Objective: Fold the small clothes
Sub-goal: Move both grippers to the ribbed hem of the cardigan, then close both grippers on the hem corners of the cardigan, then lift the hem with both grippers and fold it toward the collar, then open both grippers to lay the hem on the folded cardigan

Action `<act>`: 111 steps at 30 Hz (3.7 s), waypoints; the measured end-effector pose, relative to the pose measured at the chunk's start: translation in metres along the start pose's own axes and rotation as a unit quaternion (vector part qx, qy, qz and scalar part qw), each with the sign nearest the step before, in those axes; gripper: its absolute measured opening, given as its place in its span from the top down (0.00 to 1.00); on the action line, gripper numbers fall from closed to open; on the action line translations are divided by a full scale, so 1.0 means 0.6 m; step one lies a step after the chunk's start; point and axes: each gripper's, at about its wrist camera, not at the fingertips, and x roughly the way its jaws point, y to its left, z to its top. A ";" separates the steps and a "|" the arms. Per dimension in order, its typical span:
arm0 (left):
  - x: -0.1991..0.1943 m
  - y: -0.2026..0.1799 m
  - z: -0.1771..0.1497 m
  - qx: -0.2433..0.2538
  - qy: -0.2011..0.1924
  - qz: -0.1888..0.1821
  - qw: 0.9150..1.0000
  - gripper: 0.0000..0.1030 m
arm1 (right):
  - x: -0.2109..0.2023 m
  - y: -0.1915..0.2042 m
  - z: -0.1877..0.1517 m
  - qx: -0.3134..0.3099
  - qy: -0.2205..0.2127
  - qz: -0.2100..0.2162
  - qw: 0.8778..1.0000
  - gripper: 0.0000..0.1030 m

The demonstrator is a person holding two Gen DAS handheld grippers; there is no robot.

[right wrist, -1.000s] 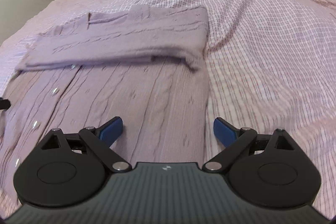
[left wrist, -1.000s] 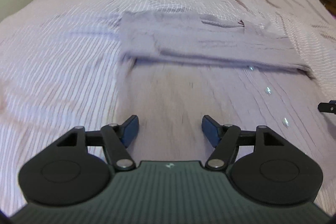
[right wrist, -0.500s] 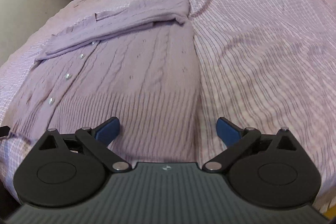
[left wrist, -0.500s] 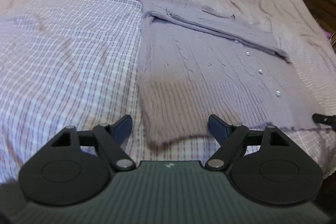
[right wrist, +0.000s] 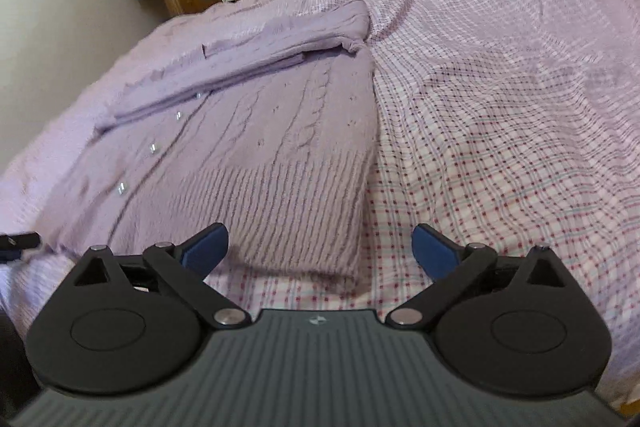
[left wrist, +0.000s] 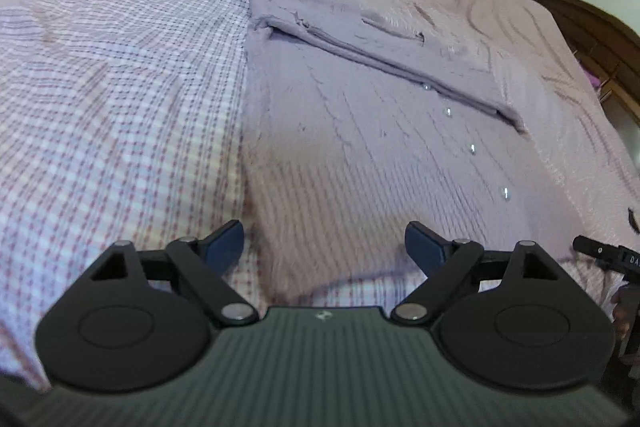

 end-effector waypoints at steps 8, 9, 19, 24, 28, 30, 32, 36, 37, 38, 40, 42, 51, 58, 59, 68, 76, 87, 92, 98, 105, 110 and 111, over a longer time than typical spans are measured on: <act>-0.002 -0.005 -0.008 -0.023 -0.002 -0.040 0.999 0.40 | 0.004 0.011 -0.001 0.025 0.001 0.026 0.999 0.13; -0.007 -0.004 -0.015 -0.021 -0.004 -0.038 0.999 0.45 | 0.000 0.013 -0.006 0.029 0.000 0.032 0.999 0.14; 0.000 0.004 -0.012 -0.040 -0.015 -0.020 0.999 0.56 | 0.003 -0.011 -0.002 0.078 -0.008 0.048 0.996 0.35; 0.005 0.000 -0.006 -0.021 -0.019 -0.001 1.000 0.80 | 0.012 -0.006 0.002 0.055 -0.007 0.028 0.998 0.58; -0.005 0.021 -0.008 -0.050 -0.025 -0.028 0.998 0.87 | 0.011 -0.017 0.000 0.069 -0.007 0.035 0.997 0.90; -0.010 0.023 -0.010 -0.058 -0.029 -0.028 0.998 0.87 | 0.009 -0.023 -0.001 0.082 -0.010 0.041 0.996 0.91; -0.014 0.021 -0.011 -0.055 -0.032 -0.026 0.998 0.87 | 0.007 -0.023 0.000 0.082 -0.010 0.041 0.996 0.92; -0.013 0.021 -0.010 -0.055 -0.032 -0.028 0.998 0.87 | 0.004 -0.018 0.004 0.072 -0.010 0.033 0.997 0.92; -0.013 0.021 -0.010 -0.053 -0.032 -0.027 0.998 0.87 | 0.004 -0.017 0.005 0.071 -0.010 0.030 0.997 0.92; -0.014 0.021 -0.011 -0.053 -0.033 -0.027 0.998 0.87 | 0.002 -0.016 0.005 0.072 -0.011 0.030 0.997 0.92; -0.014 0.020 -0.011 -0.053 -0.032 -0.027 0.998 0.87 | 0.001 -0.014 0.006 0.070 -0.013 0.030 0.997 0.92; -0.015 0.019 -0.012 -0.051 -0.033 -0.027 0.998 0.87 | -0.001 -0.015 0.007 0.073 -0.014 0.034 0.997 0.92; -0.046 0.006 0.024 -0.060 -0.073 -0.036 0.995 0.89 | -0.030 -0.012 0.055 0.104 -0.046 0.081 0.990 0.93; -0.048 -0.011 0.106 -0.069 -0.106 -0.075 0.989 0.89 | -0.023 0.029 0.152 0.084 -0.074 0.113 0.987 0.93; -0.048 -0.013 0.116 -0.072 -0.111 -0.079 0.988 0.89 | -0.019 0.034 0.167 0.084 -0.078 0.119 0.986 0.93; -0.010 -0.009 0.244 -0.075 -0.150 -0.091 0.982 0.89 | 0.057 0.058 0.300 0.101 -0.115 0.136 0.979 0.93; 0.095 0.004 0.373 -0.072 -0.164 -0.085 0.980 0.89 | 0.183 0.058 0.420 0.115 -0.128 0.126 0.977 0.93; 0.241 0.067 0.414 -0.088 -0.147 -0.041 0.984 0.89 | 0.381 0.012 0.465 0.123 -0.099 0.057 0.986 0.93; 0.282 0.097 0.392 -0.113 -0.117 0.001 0.987 0.86 | 0.425 -0.021 0.428 0.125 -0.062 0.020 0.990 0.92; 0.243 0.089 0.365 -0.128 -0.145 0.077 0.978 0.74 | 0.392 -0.032 0.400 0.136 -0.074 -0.004 0.988 0.61; 0.202 0.074 0.340 -0.124 -0.124 0.113 0.978 0.75 | 0.317 -0.013 0.391 0.091 -0.085 -0.062 0.990 0.60; 0.198 -0.028 0.321 0.028 -0.120 0.116 0.986 0.75 | 0.300 0.092 0.371 -0.043 -0.080 -0.070 0.993 0.79; 0.202 -0.048 0.318 0.056 -0.114 0.109 0.986 0.75 | 0.306 0.113 0.365 -0.063 -0.069 -0.055 0.994 0.80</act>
